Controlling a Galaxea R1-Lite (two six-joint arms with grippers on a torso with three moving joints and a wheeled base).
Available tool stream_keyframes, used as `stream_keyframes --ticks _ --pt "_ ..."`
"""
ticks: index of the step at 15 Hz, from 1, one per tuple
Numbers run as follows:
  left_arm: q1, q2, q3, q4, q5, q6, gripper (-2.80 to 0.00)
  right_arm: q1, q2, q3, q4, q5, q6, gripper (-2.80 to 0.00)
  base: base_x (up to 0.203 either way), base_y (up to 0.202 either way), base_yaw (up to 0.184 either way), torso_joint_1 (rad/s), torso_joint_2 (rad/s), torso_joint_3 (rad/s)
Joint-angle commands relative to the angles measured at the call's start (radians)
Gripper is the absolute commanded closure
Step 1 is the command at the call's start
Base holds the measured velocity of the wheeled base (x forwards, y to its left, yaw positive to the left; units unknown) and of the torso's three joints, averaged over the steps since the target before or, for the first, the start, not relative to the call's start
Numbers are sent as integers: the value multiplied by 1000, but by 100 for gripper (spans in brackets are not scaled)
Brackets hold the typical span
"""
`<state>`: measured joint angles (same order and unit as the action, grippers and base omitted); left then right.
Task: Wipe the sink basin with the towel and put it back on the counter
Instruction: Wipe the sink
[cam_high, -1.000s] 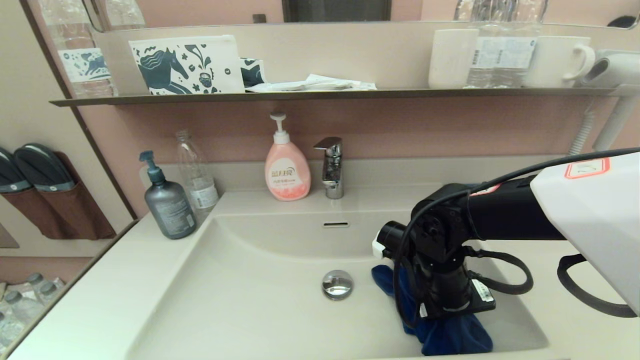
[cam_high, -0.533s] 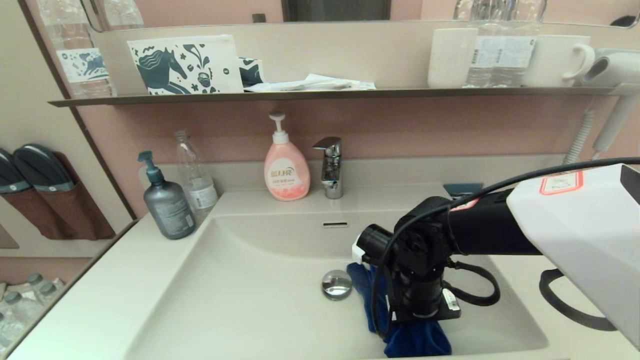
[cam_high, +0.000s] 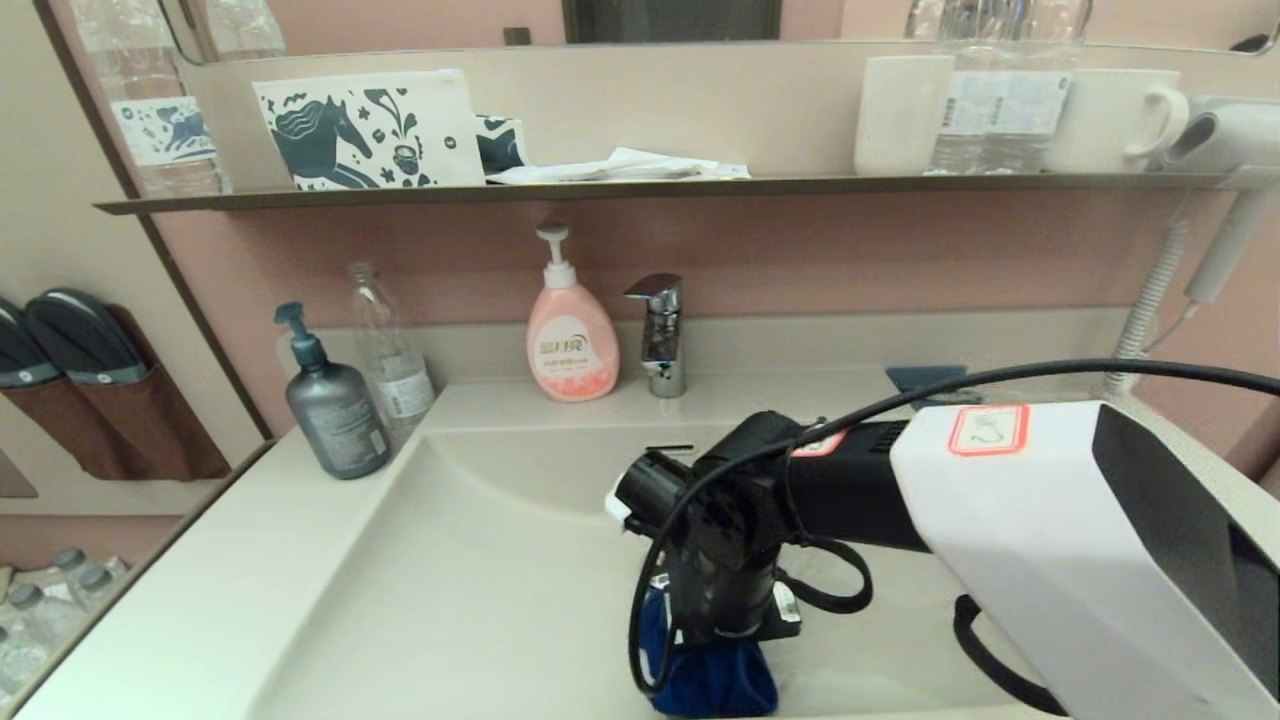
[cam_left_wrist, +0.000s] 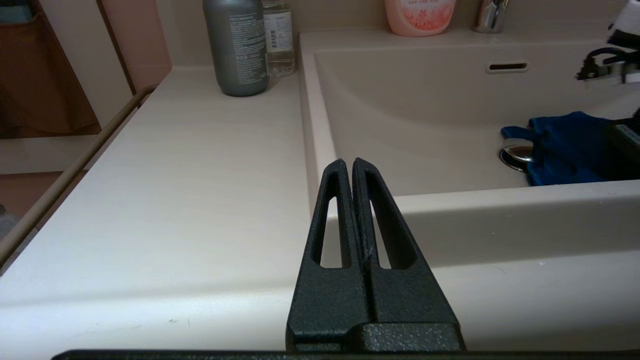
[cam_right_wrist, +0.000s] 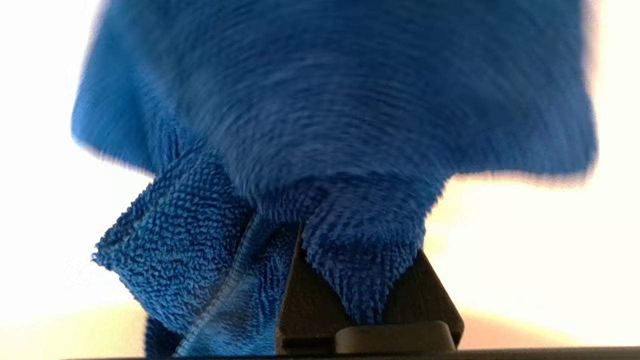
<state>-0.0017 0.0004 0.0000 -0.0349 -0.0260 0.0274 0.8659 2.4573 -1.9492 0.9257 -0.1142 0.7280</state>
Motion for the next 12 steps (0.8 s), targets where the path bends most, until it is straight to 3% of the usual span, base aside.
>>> stream_keyframes --ticks 1,6,12 --pt "0 1 0 0 0 0 0 47 70 -39 -80 26 -41 0 0 0 0 0 0 0" --pt "0 1 0 0 0 0 0 80 57 -39 -391 105 -107 0 0 0 0 0 0 0" --pt "0 1 0 0 0 0 0 107 11 -37 -752 465 -156 0 0 0 0 0 0 0"
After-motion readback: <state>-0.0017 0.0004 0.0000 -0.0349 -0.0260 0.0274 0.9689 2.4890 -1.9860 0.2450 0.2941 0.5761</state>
